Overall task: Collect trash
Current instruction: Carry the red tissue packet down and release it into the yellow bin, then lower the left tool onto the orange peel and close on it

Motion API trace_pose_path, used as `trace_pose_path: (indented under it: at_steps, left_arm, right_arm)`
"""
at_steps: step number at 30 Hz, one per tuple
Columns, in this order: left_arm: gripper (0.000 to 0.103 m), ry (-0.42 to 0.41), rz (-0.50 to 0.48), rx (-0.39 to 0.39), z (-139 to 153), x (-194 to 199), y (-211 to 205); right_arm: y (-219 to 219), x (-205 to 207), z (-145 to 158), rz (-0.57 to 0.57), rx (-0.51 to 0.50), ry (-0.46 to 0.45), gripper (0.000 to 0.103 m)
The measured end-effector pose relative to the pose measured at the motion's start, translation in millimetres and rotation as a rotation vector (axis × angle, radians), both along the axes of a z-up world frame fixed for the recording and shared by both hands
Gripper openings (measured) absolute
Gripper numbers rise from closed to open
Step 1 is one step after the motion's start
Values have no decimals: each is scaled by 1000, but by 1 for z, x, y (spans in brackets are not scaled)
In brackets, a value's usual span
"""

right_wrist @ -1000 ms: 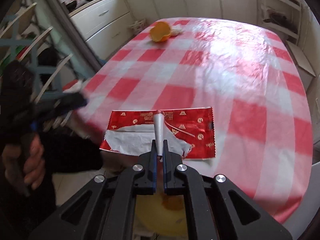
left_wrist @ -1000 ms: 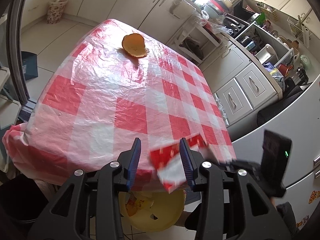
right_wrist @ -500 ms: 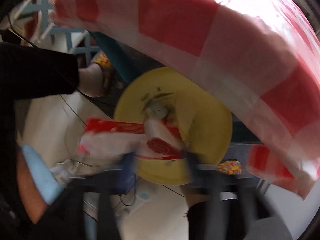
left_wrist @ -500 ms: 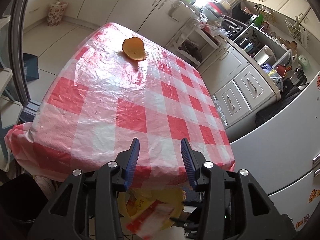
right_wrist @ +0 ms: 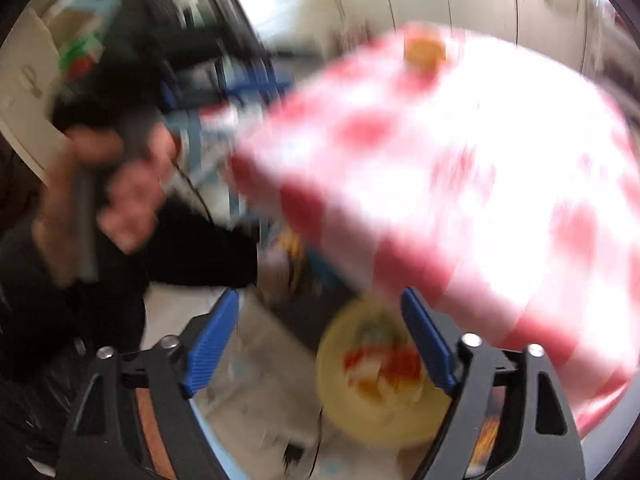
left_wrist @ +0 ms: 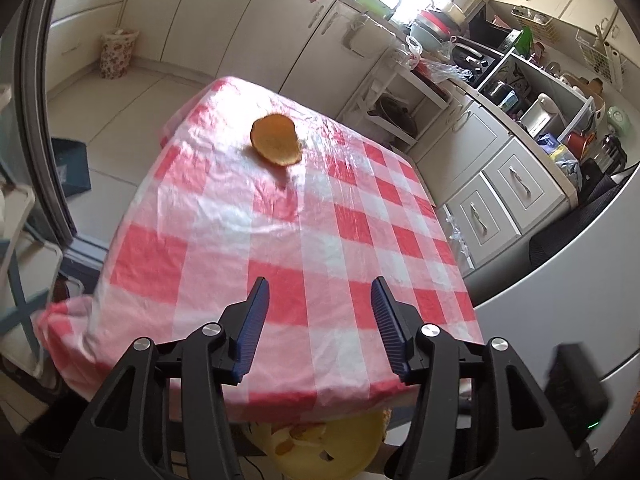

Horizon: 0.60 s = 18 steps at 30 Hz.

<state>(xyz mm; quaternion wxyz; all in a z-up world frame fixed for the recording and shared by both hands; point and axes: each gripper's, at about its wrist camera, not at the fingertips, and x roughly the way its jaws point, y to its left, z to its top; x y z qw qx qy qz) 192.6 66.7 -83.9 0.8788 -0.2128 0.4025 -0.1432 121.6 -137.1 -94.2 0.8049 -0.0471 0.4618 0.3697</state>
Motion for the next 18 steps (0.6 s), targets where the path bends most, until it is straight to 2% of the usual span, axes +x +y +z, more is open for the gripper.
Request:
trace_pose_path:
  at_steps: [4, 7, 11, 18]
  left_arm:
    - [56, -31, 12, 49, 13, 28, 0]
    - [58, -29, 33, 45, 13, 53, 2]
    - [58, 10, 93, 19, -2, 86, 11]
    - [58, 28, 142, 76, -21, 153, 10]
  right_arm:
    - [-16, 32, 38, -111, 63, -181, 89]
    - [-20, 65, 42, -186, 45, -249, 91]
    - [-27, 117, 35, -226, 52, -205, 91]
    - [-36, 163, 24, -283, 109, -128, 91]
